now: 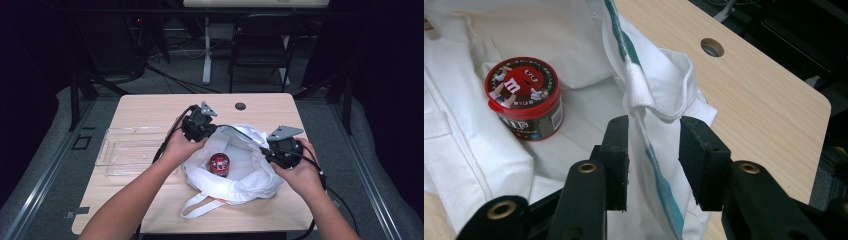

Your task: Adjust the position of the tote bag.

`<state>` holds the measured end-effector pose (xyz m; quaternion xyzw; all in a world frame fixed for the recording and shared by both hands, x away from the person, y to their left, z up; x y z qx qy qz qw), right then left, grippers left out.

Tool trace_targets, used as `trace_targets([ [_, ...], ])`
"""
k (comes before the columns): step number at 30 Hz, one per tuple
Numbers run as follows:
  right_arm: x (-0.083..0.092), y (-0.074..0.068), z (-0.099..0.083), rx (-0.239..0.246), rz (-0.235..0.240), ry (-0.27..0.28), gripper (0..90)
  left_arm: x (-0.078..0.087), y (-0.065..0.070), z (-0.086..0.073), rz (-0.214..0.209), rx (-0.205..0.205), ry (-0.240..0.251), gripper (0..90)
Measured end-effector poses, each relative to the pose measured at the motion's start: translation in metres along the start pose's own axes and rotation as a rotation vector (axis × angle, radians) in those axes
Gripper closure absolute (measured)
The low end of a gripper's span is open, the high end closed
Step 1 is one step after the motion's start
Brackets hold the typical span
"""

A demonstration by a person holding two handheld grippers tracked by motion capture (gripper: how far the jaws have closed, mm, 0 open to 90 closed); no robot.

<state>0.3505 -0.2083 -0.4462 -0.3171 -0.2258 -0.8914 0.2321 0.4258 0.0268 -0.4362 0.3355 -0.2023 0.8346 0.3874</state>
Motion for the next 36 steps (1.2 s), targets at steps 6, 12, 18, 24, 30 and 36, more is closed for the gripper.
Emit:
trace_targets([
  [6, -0.003, -0.002, 0.0, 0.006, 0.005, -0.018, 68.5, -0.001, -0.002, 0.001, 0.007, 0.006, 0.001, 88.2],
  [12, -0.007, -0.003, 0.001, 0.005, 0.013, -0.028, 70.2, -0.002, -0.004, 0.001, 0.006, 0.017, 0.004, 88.2],
  [18, -0.011, -0.002, 0.001, 0.012, 0.004, -0.044, 80.4, -0.003, -0.006, 0.0, 0.007, 0.017, -0.001, 88.2],
  [24, -0.011, 0.0, 0.004, 0.015, -0.013, -0.046, 87.1, -0.003, -0.006, 0.0, 0.011, 0.016, 0.001, 88.2],
  [30, -0.013, 0.002, 0.008, 0.011, -0.042, -0.046, 88.1, -0.004, -0.008, -0.001, 0.012, 0.021, -0.005, 88.1],
  [36, -0.017, 0.003, 0.01, -0.006, -0.05, -0.052, 88.3, -0.008, -0.01, -0.002, 0.017, 0.023, -0.015, 88.1],
])
Point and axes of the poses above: each handheld gripper's, and its own axes: x roughly backward along the jaws, z roughly out of its top, y roughly to its right, the point moved 3 cm from there along -x, roughly forward along the jaws, and after that the axes turned 2 degrees about -z, right-handed, at the moved point
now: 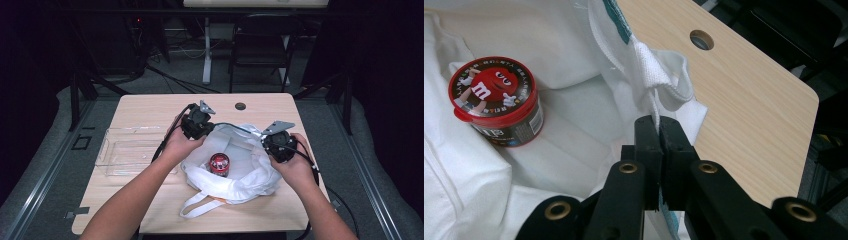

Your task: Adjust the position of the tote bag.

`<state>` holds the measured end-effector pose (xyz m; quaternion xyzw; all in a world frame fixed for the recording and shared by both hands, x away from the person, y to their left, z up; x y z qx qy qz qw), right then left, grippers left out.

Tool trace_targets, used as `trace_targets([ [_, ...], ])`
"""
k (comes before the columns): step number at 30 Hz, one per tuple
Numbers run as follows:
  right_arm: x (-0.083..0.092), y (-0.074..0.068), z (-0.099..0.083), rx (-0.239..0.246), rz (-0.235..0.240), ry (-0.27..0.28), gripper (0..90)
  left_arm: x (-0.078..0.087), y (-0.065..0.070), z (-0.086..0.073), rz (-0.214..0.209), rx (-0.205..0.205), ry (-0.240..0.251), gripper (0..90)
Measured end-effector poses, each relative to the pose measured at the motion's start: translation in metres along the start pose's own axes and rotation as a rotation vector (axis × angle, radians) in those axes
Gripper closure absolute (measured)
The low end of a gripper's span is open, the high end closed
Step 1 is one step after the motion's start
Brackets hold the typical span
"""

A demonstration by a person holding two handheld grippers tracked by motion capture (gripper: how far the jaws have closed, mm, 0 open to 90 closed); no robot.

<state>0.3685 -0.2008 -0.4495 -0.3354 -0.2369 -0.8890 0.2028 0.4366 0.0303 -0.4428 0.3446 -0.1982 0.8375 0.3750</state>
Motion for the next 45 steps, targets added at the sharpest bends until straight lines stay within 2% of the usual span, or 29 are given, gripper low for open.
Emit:
trace_targets([
  [27, -0.027, 0.006, 0.0, -0.016, -0.028, -0.058, 88.4, -0.024, -0.007, 0.0, 0.02, 0.022, -0.028, 88.1],
  [39, -0.035, 0.007, 0.002, -0.018, -0.02, -0.073, 88.4, -0.031, -0.013, 0.0, 0.016, 0.045, -0.036, 88.0],
  [45, -0.039, 0.008, 0.001, -0.034, -0.018, -0.071, 88.4, -0.035, -0.015, 0.0, 0.011, 0.05, -0.04, 88.0],
])
Point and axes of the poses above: each handheld gripper's, and its own axes: x roughly backward along the jaws, z roughly out of its top, y roughly to its right, the point moved 3 cm from there along -x, roughly forward along the jaws, and after that the axes turned 2 degrees about -z, right-handed, at the moved point
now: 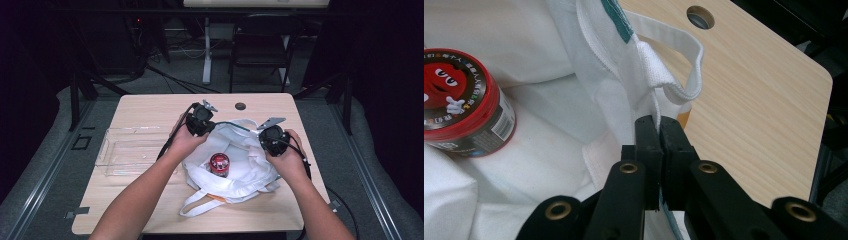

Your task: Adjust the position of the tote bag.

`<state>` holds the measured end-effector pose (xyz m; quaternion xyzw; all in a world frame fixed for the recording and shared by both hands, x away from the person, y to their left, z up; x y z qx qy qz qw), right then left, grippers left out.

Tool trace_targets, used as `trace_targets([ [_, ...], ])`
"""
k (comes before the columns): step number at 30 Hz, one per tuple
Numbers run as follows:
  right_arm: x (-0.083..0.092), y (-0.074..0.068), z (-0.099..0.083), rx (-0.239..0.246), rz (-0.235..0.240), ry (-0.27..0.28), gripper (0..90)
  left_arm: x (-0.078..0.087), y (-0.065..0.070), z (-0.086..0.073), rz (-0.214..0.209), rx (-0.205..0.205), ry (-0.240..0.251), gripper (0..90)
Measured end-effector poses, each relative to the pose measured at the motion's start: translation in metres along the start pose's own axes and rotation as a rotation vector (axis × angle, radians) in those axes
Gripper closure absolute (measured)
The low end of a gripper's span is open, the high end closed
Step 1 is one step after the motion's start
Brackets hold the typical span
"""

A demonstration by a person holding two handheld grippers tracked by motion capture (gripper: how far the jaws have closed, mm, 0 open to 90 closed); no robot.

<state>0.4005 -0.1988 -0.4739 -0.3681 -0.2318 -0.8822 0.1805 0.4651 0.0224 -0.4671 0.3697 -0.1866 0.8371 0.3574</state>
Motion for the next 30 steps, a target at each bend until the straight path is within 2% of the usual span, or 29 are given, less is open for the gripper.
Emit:
trace_targets([
  [19, -0.016, 0.005, -0.002, -0.023, 0.016, -0.02, 88.4, -0.016, -0.005, 0.0, 0.001, 0.015, -0.026, 88.1],
  [25, -0.02, 0.005, -0.002, -0.016, 0.022, -0.036, 88.4, -0.023, -0.006, 0.0, 0.007, 0.023, -0.035, 88.0],
  [30, -0.026, 0.006, -0.005, -0.041, 0.035, -0.038, 88.5, -0.03, -0.007, -0.001, 0.012, 0.028, -0.049, 88.0],
])
Point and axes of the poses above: each handheld gripper's, and its own axes: x roughly backward along the jaws, z roughly out of its top, y roughly to its right, the point moved 3 cm from there along -x, roughly forward along the jaws, and after that the axes turned 2 degrees about -z, right-handed, at the moved point
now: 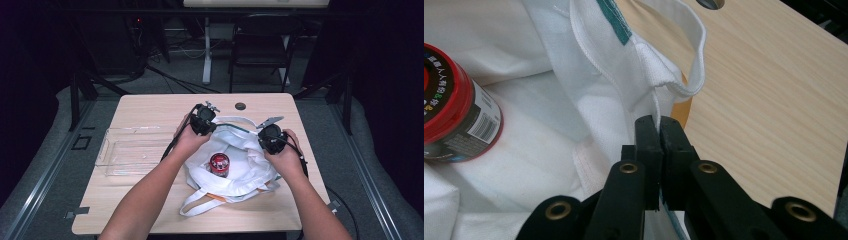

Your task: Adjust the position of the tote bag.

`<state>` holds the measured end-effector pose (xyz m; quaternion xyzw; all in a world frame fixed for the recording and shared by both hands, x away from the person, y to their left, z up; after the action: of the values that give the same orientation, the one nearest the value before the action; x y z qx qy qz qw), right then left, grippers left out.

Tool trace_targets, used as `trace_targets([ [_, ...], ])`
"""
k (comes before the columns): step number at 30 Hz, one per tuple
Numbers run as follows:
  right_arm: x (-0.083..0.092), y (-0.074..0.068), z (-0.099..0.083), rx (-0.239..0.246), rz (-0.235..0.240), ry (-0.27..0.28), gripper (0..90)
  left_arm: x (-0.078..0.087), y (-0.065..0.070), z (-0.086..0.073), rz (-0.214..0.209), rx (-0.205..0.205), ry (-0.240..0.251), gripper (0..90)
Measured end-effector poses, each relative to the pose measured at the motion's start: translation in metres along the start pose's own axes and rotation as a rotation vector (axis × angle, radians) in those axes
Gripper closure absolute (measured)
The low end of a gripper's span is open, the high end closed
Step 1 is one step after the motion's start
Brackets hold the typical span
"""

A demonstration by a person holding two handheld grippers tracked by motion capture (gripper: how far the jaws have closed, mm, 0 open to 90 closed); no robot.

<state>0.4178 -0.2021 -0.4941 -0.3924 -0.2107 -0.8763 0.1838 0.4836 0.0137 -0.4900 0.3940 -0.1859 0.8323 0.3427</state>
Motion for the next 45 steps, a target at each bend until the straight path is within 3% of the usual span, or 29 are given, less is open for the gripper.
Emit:
trace_targets([
  [29, -0.012, 0.003, -0.006, -0.046, 0.035, -0.025, 88.4, -0.016, -0.001, -0.003, -0.01, 0.01, -0.035, 87.7],
  [34, -0.011, 0.004, -0.006, -0.05, 0.037, -0.027, 88.4, -0.012, 0.002, -0.002, -0.019, 0.005, -0.02, 85.4],
  [42, -0.009, 0.006, -0.007, -0.052, 0.039, -0.029, 88.3, -0.001, 0.004, -0.002, -0.018, -0.003, -0.018, 72.7],
  [45, -0.008, 0.005, -0.007, -0.051, 0.039, -0.028, 88.4, 0.009, 0.003, -0.001, -0.02, 0.001, -0.001, 70.6],
])
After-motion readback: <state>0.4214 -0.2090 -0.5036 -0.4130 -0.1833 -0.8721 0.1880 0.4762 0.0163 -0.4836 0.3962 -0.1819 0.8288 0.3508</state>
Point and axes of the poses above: each handheld gripper's, and its own axes: x roughly backward along the jaws, z roughly out of its top, y roughly to its right, the point moved 3 cm from there along -x, roughly forward along the jaws, and after that the axes turned 2 degrees about -z, right-handed, at the moved point
